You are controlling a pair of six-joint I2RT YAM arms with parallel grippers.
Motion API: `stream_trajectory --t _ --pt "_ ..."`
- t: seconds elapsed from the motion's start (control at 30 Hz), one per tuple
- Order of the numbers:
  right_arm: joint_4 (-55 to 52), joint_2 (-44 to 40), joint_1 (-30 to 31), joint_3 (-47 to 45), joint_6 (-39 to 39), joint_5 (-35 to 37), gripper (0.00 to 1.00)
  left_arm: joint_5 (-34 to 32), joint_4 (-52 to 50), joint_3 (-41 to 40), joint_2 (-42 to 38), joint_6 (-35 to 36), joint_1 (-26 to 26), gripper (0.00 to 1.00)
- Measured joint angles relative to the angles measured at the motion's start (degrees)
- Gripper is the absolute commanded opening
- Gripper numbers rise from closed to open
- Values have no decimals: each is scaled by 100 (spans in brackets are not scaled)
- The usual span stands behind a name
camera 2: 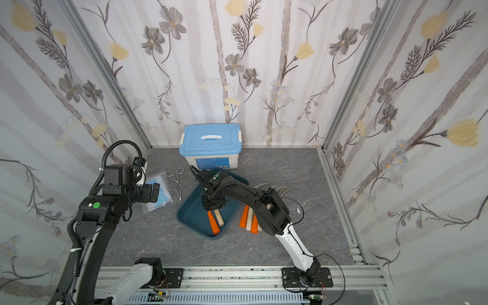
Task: Put small sickles into storage boxes
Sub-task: Place the sickle in the storage box.
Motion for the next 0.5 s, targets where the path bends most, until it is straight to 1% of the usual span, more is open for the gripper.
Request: stream_trajectory --t 0.17,0.3,0.4,0.5 --pt "-35 -275 -85 13 0 175 32 2 0 17 39 22 0 100" --pt "-87 -796 -420 -76 2 468 32 68 -2 83 92 24 0 100" --pt "-72 -1561 -815 -557 4 728 31 87 -2 146 127 42 0 100" --pt "63 -2507 -1392 -1469 28 920 31 105 0 170 157 59 -2 100"
